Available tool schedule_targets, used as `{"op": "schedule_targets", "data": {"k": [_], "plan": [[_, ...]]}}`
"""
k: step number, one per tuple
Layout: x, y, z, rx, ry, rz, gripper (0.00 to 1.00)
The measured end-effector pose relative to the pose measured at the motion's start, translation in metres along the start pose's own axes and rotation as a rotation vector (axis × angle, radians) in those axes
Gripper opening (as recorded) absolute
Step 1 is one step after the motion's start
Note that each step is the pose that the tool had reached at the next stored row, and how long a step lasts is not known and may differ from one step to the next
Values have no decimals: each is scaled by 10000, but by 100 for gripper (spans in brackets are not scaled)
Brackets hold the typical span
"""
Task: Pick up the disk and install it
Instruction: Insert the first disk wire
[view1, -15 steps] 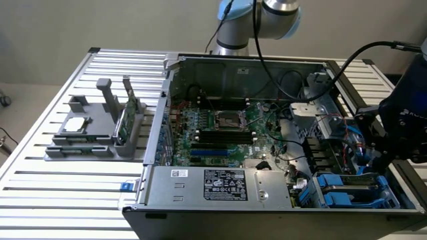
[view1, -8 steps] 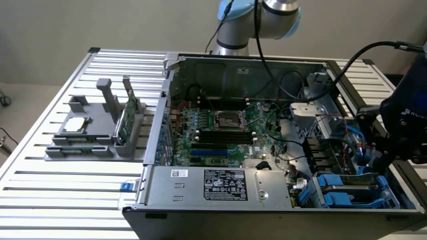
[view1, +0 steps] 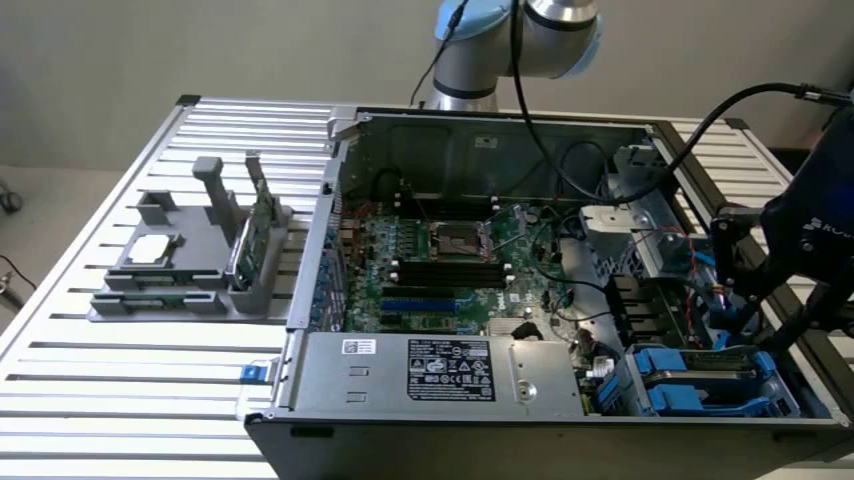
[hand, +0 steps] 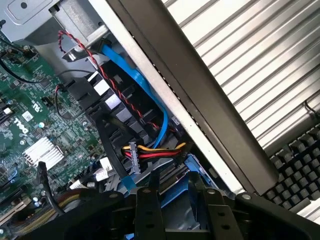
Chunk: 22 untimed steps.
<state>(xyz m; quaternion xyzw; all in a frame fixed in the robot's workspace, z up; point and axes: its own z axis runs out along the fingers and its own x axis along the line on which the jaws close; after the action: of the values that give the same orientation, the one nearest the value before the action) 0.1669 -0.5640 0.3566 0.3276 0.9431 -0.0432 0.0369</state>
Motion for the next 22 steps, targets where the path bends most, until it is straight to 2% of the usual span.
{"op": "schedule_targets", "data": {"k": [3,6,9,12,13,14,16,18,20,22], "plan": [[-2,0,2,33,33,167,37],[-4,-1,5,118,139,266,37],[-27,8,12,221,294,255,37],[-81,20,18,406,528,222,37],[-95,23,21,438,588,216,37],[-106,25,22,421,646,212,37],[-114,28,23,301,777,213,37],[-118,30,24,192,870,245,37],[-124,35,25,122,931,289,37],[-137,40,26,96,956,314,37]]}}
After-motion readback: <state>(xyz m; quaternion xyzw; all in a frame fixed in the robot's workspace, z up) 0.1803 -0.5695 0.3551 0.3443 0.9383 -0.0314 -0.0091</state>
